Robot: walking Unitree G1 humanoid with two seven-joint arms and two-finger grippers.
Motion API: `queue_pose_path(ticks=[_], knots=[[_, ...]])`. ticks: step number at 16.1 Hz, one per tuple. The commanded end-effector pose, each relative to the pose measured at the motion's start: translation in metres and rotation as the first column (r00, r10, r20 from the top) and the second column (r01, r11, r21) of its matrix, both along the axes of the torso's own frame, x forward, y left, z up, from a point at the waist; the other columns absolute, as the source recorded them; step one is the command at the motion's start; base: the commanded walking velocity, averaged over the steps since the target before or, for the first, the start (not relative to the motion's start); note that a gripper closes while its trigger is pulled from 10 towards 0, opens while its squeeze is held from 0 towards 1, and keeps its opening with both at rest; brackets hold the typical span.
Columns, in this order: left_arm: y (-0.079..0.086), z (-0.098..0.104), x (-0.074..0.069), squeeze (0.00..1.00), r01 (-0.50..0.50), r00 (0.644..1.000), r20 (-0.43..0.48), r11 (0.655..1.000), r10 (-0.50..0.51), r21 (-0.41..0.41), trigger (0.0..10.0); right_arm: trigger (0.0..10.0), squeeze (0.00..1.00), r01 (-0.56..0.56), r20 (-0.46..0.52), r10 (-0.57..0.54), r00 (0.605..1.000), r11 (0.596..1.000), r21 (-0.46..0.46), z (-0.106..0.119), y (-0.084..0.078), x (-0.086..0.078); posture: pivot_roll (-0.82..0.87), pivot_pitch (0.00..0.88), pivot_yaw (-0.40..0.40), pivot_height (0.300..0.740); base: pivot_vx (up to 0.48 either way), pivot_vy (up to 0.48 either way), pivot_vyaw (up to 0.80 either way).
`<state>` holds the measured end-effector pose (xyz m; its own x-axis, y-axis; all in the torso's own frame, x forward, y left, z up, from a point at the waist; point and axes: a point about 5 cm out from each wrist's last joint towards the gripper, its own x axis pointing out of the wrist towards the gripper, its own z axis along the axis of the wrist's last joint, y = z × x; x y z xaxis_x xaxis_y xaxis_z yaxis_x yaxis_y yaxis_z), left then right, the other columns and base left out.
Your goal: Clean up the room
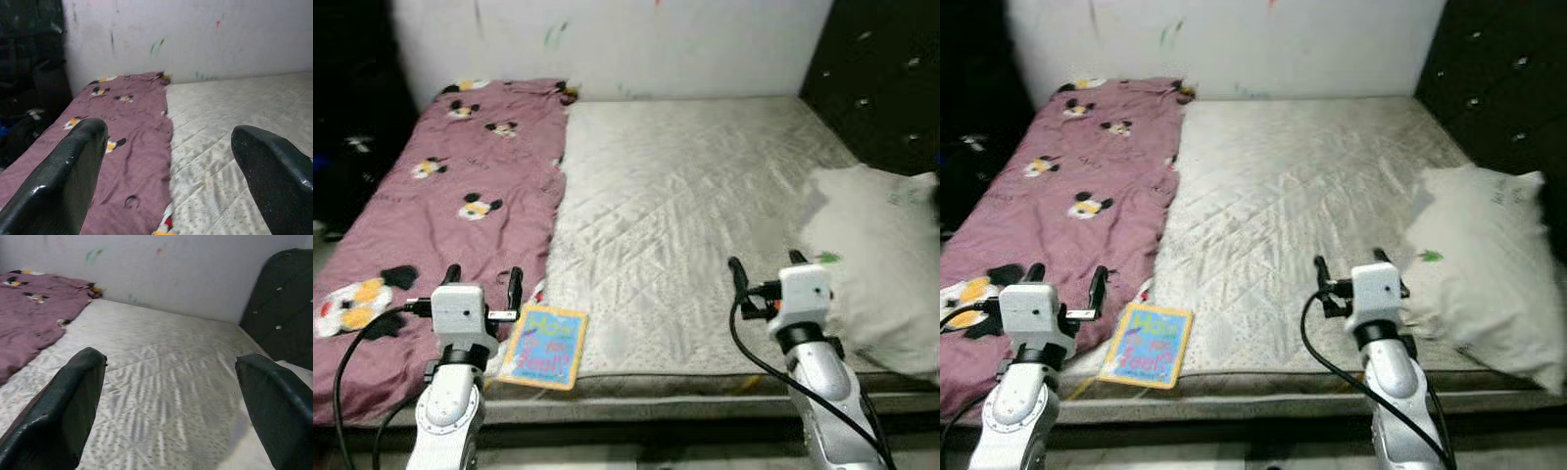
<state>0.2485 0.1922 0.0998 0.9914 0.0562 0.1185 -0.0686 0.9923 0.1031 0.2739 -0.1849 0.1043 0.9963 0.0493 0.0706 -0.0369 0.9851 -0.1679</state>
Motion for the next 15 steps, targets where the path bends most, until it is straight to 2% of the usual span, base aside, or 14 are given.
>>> queue_pose_path(ticks=[1, 3, 6, 9, 11, 15], knots=[[-0.004, 0.008, 0.001, 0.00, 0.023, 1.000, 0.021, 1.000, -0.023, 0.019, 10.0, 10.0, 0.00, -0.014, 0.013, 0.014, 1.000, 1.000, 0.008, 0.006, 0.005, 0.003, -0.02, 0.000, -0.026, 0.740, 0.000, 0.000, 0.00], [-0.008, 0.011, -0.002, 0.00, 0.039, 0.999, 0.026, 0.999, -0.039, 0.024, 10.0, 10.0, 0.00, -0.052, 0.002, 0.051, 0.999, 0.998, 0.019, 0.005, 0.016, 0.004, -0.02, 0.000, -0.035, 0.740, 0.000, 0.000, -0.80], [-0.011, 0.010, -0.005, 0.00, 0.051, 0.999, 0.010, 0.998, -0.051, 0.025, 10.0, 10.0, 0.00, -0.059, -0.007, 0.060, 0.998, 0.998, 0.020, 0.007, 0.019, 0.003, -0.03, 0.000, -0.036, 0.740, 0.000, 0.000, -0.68], [-0.016, 0.009, -0.011, 0.00, 0.070, 0.998, -0.008, 0.997, -0.070, 0.015, 10.0, 10.0, 0.00, -0.063, -0.010, 0.063, 0.998, 0.998, 0.011, 0.008, 0.017, 0.001, -0.04, 0.000, -0.032, 0.740, 0.000, 0.000, 0.00], [-0.019, 0.009, -0.014, 0.00, 0.085, 0.996, -0.020, 0.996, -0.085, 0.003, 10.0, 10.0, 0.00, -0.059, -0.014, 0.059, 0.998, 0.998, 0.009, 0.009, 0.016, 0.000, -0.04, 0.017, -0.030, 0.740, 0.000, -0.326, 0.00], [-0.018, 0.015, -0.012, 0.00, 0.090, 0.996, -0.022, 0.996, -0.090, 0.001, 10.0, 10.0, 0.00, -0.060, -0.018, 0.060, 0.998, 0.998, 0.012, 0.012, 0.020, 0.002, -0.04, 0.033, -0.032, 0.740, 0.000, -0.327, 0.00]])
